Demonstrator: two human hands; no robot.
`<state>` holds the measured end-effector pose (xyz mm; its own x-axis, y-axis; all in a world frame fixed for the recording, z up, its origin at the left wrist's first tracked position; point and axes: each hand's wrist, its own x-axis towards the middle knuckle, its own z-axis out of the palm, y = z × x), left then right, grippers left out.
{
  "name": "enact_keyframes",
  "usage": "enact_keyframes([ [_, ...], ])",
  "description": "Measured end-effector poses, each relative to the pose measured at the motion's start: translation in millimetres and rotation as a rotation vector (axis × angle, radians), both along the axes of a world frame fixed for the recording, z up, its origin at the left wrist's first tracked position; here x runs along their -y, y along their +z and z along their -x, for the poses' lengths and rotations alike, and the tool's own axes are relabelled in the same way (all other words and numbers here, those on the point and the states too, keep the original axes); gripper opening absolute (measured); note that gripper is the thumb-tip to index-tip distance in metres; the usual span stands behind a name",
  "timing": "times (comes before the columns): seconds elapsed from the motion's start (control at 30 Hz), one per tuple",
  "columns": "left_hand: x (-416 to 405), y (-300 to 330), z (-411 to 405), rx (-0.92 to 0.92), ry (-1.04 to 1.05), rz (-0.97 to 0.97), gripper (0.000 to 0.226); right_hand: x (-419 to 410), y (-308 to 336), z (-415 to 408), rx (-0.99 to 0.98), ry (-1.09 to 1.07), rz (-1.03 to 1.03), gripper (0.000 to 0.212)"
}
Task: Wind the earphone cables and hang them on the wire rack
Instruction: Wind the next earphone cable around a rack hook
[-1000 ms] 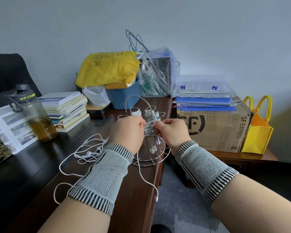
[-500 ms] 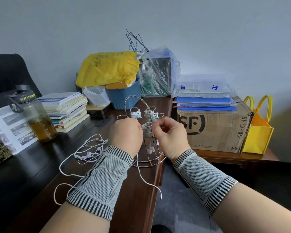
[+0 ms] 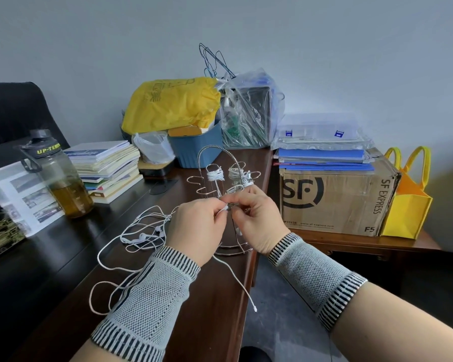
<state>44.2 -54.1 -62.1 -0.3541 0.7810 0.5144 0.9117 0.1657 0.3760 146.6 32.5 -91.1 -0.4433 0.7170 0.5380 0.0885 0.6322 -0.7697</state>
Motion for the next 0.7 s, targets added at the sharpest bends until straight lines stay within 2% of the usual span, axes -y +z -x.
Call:
enact_keyframes([
  [0.1, -1, 3, 2, 0.156, -0.002, 0.001, 0.008, -3, 3, 1, 0.0, 0.018, 0.038, 0.022],
  [0.2, -5, 5, 7, 0.288, -0.041, -0.01, 0.013, -4, 3, 1, -0.023, 0.015, 0.03, 0.012],
  [0.3, -7, 5, 10, 0.352, -0.075, -0.029, 0.011, -6, -2, 0, -0.04, -0.027, -0.013, 0.007],
  [0.43, -7, 7, 16, 0.389, -0.07, -0.052, 0.023, -8, -7, -1, -0.007, -0.109, -0.063, 0.005],
  [0.6, -7, 13, 18, 0.464, -0.104, -0.055, 0.019, -8, 0, -4, -0.094, -0.096, 0.106, 0.023],
  [0.7, -9, 17, 20, 0.454, -0.111, -0.06, 0.014, -8, 2, -5, -0.115, -0.114, 0.136, 0.023],
])
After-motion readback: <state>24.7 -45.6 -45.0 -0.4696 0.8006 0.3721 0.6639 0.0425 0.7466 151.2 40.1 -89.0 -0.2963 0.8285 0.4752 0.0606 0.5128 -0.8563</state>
